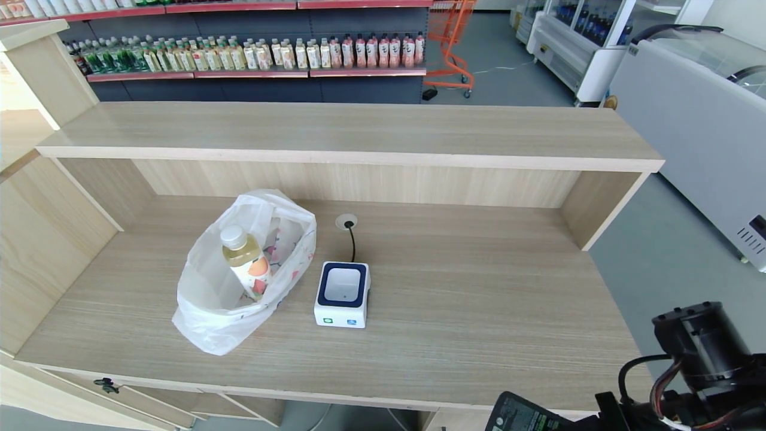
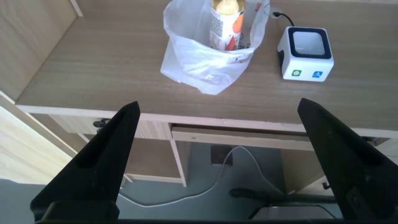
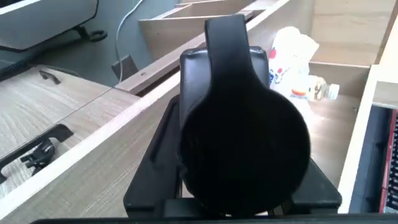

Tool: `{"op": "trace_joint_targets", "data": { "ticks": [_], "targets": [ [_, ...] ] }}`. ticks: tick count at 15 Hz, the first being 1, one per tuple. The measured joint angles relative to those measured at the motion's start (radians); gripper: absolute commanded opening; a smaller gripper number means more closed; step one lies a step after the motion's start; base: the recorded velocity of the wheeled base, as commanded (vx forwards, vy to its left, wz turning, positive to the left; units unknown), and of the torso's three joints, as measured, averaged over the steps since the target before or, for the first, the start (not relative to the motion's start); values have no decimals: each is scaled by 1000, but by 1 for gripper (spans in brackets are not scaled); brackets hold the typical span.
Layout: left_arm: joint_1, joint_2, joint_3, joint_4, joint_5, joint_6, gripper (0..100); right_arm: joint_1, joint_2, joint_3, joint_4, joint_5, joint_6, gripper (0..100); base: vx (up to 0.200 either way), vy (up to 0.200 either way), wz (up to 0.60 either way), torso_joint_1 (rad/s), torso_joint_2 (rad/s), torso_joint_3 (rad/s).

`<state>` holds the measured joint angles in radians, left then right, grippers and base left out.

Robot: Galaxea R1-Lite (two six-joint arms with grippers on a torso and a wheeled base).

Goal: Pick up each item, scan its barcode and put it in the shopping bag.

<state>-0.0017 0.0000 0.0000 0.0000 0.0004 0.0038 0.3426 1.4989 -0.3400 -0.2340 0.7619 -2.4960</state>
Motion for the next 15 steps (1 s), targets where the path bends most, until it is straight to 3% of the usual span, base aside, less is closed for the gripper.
{"op": "trace_joint_targets", "data": {
  "ticks": [4, 7, 15],
  "targets": [
    [0, 0, 0, 0, 0, 0, 100, -10, 2, 5, -1, 194, -130, 0, 0, 0, 0, 0, 0, 0],
    [0, 0, 0, 0, 0, 0, 100, -9, 27, -26, -96, 309, -195, 0, 0, 0, 0, 0, 0, 0],
    [0, 0, 0, 0, 0, 0, 100, -8, 24, -13, -216, 338, -219, 0, 0, 0, 0, 0, 0, 0]
  ]
}}
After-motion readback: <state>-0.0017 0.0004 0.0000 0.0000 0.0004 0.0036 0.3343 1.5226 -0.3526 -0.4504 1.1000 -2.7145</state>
